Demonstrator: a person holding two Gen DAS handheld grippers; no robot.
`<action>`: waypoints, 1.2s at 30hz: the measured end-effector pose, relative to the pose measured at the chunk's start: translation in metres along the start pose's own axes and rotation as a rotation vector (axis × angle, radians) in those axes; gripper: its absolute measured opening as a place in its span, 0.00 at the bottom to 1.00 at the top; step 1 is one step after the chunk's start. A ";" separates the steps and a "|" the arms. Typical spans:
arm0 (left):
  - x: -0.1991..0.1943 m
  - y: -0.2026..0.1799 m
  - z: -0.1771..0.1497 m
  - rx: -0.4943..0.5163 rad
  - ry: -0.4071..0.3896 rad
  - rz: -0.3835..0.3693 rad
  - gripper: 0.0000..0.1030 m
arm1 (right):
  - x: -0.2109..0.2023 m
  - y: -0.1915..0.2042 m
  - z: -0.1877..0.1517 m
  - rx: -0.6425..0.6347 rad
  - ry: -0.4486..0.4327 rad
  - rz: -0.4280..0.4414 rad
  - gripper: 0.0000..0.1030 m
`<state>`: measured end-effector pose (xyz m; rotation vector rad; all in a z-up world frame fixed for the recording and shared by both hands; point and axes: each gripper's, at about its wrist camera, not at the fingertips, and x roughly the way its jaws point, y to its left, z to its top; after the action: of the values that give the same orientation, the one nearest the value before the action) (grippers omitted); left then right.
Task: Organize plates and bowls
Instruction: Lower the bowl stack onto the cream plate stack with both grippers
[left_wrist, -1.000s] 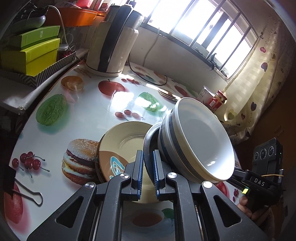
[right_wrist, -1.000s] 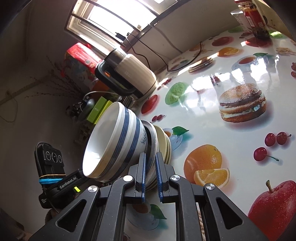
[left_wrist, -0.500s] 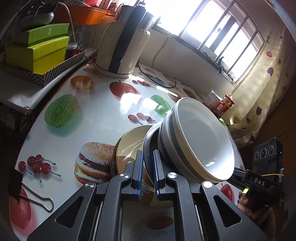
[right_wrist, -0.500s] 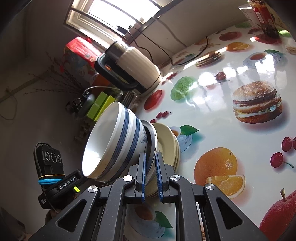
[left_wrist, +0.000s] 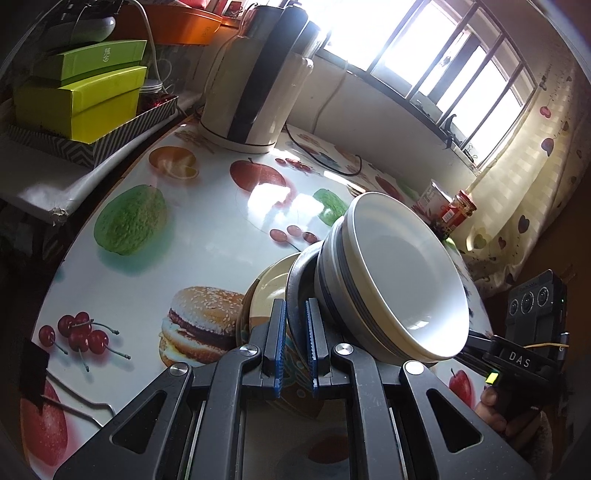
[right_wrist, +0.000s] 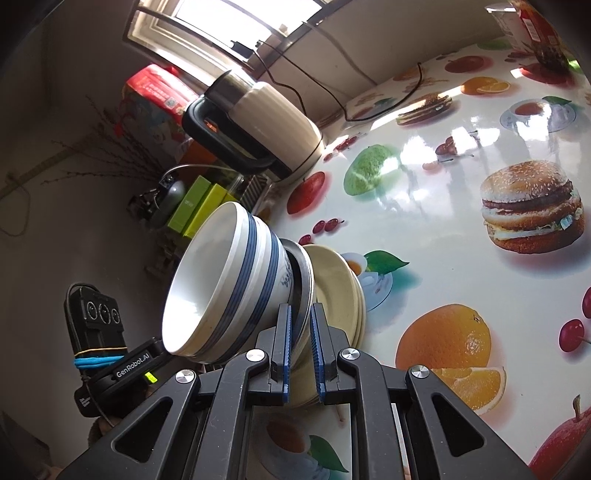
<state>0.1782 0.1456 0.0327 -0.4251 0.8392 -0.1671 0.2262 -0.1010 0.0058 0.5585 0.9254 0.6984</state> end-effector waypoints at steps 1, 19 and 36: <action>0.001 0.001 0.000 -0.003 0.002 0.001 0.09 | 0.001 0.000 0.000 0.000 0.001 0.000 0.12; 0.005 0.001 0.000 -0.005 0.007 0.009 0.09 | 0.008 -0.005 0.003 0.006 0.008 -0.007 0.12; 0.006 0.000 -0.001 0.006 0.012 0.018 0.09 | 0.006 -0.004 0.004 0.000 0.008 -0.014 0.12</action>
<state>0.1816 0.1437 0.0278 -0.4114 0.8537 -0.1560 0.2332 -0.0994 0.0015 0.5496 0.9361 0.6887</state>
